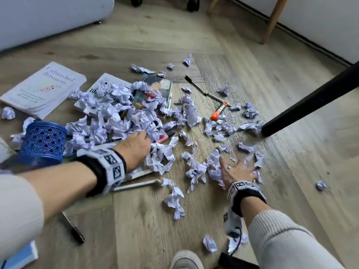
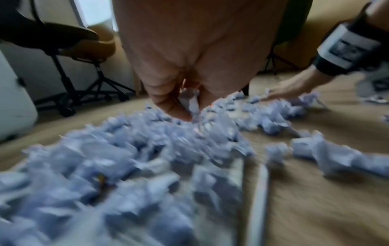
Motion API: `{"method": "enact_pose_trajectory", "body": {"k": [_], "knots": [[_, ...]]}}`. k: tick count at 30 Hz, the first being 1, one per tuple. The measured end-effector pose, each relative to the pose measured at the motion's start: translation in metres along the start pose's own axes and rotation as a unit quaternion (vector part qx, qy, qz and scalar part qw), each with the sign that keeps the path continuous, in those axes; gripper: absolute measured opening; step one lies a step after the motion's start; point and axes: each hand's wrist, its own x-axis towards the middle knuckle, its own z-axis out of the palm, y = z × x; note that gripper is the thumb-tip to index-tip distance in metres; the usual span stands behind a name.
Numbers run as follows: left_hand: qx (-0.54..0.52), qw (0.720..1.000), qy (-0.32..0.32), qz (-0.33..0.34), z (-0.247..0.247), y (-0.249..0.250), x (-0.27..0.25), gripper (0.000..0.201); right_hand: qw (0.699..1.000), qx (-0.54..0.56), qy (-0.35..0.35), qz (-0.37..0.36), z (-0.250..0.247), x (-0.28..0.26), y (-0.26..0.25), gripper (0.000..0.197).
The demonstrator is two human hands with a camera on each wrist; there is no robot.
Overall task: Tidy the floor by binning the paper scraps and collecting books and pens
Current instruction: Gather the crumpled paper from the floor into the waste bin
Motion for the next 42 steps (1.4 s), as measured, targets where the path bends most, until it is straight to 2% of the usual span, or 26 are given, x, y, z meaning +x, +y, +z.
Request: {"method": "enact_pose_trajectory", "body": {"k": [1, 3, 5, 6, 7, 9, 11, 13, 14, 15, 17, 19, 22, 24, 26, 27, 28, 30, 32, 34, 38, 42], "knots": [[-0.019, 1.000, -0.005, 0.001, 0.020, 0.015, 0.000, 0.024, 0.999, 0.040, -0.031, 0.014, 0.006, 0.000, -0.002, 0.102], [-0.091, 0.996, 0.003, -0.019, 0.055, 0.051, -0.005, 0.025, 0.994, 0.087, -0.062, -0.004, 0.015, -0.005, -0.010, 0.108], [-0.145, 0.988, -0.034, -0.049, 0.080, 0.087, -0.011, 0.068, 0.992, 0.088, -0.057, -0.066, 0.025, -0.014, -0.021, 0.108], [-0.138, 0.987, -0.062, -0.049, 0.088, 0.103, -0.014, 0.088, 0.990, 0.072, -0.056, -0.106, 0.032, -0.018, -0.027, 0.108], [-0.116, 0.989, -0.077, -0.041, 0.097, 0.116, -0.016, 0.096, 0.987, 0.053, -0.054, -0.144, 0.039, -0.022, -0.032, 0.107], [-0.095, 0.992, -0.069, -0.037, 0.110, 0.127, -0.013, 0.085, 0.977, 0.009, -0.036, -0.210, 0.048, -0.026, -0.040, 0.102], [-0.107, 0.991, -0.060, -0.059, 0.114, 0.124, -0.006, 0.067, 0.965, -0.051, 0.001, -0.256, 0.058, -0.025, -0.044, 0.088], [-0.114, 0.992, -0.018, -0.053, 0.109, 0.114, -0.002, 0.031, 0.948, -0.084, 0.036, -0.306, 0.063, -0.025, -0.047, 0.078], [-0.114, 0.992, -0.004, -0.053, 0.106, 0.109, -0.001, 0.024, 0.941, -0.091, 0.043, -0.324, 0.065, -0.026, -0.048, 0.075], [-0.105, 0.993, 0.023, -0.042, 0.105, 0.104, 0.001, 0.029, 0.937, -0.095, 0.043, -0.334, 0.067, -0.026, -0.050, 0.071], [-0.117, 0.989, 0.081, -0.035, 0.092, 0.089, 0.005, 0.015, 0.930, -0.078, 0.061, -0.355, 0.067, -0.028, -0.054, 0.058], [-0.101, 0.983, 0.139, -0.064, 0.091, 0.074, 0.010, 0.034, 0.920, -0.062, 0.067, -0.382, 0.068, -0.028, -0.055, 0.048], [-0.074, 0.966, 0.179, -0.170, 0.075, 0.054, 0.020, 0.047, 0.910, -0.031, 0.061, -0.409, 0.062, -0.027, -0.056, 0.045], [-0.088, 0.954, 0.146, -0.248, 0.066, 0.046, 0.025, 0.059, 0.917, 0.006, 0.053, -0.394, 0.053, -0.029, -0.059, 0.043], [-0.128, 0.949, 0.065, -0.280, 0.067, 0.041, 0.031, 0.089, 0.930, 0.053, 0.060, -0.359, 0.047, -0.030, -0.066, 0.042], [-0.148, 0.950, 0.029, -0.274, 0.069, 0.039, 0.034, 0.100, 0.929, 0.064, 0.068, -0.358, 0.047, -0.029, -0.070, 0.048], [-0.143, 0.957, 0.007, -0.253, 0.071, 0.040, 0.036, 0.103, 0.921, 0.054, 0.077, -0.377, 0.046, -0.030, -0.073, 0.060], [-0.092, 0.976, -0.010, -0.196, 0.075, 0.042, 0.035, 0.088, 0.893, 0.000, 0.074, -0.445, 0.043, -0.036, -0.081, 0.086], [-0.065, 0.984, 0.007, -0.166, 0.078, 0.044, 0.031, 0.062, 0.864, -0.061, 0.014, -0.500, 0.039, -0.048, -0.088, 0.090], [-0.064, 0.985, 0.047, -0.153, 0.077, 0.046, 0.025, 0.046, 0.847, -0.109, -0.029, -0.520, 0.039, -0.061, -0.092, 0.083], [-0.084, 0.992, 0.065, -0.072, 0.081, 0.044, 0.012, 0.050, 0.833, -0.125, -0.033, -0.538, 0.044, -0.070, -0.094, 0.042], [-0.114, 0.992, 0.046, -0.032, 0.077, 0.033, 0.005, 0.030, 0.819, -0.102, -0.023, -0.564, 0.036, -0.071, -0.100, 0.022]]}}
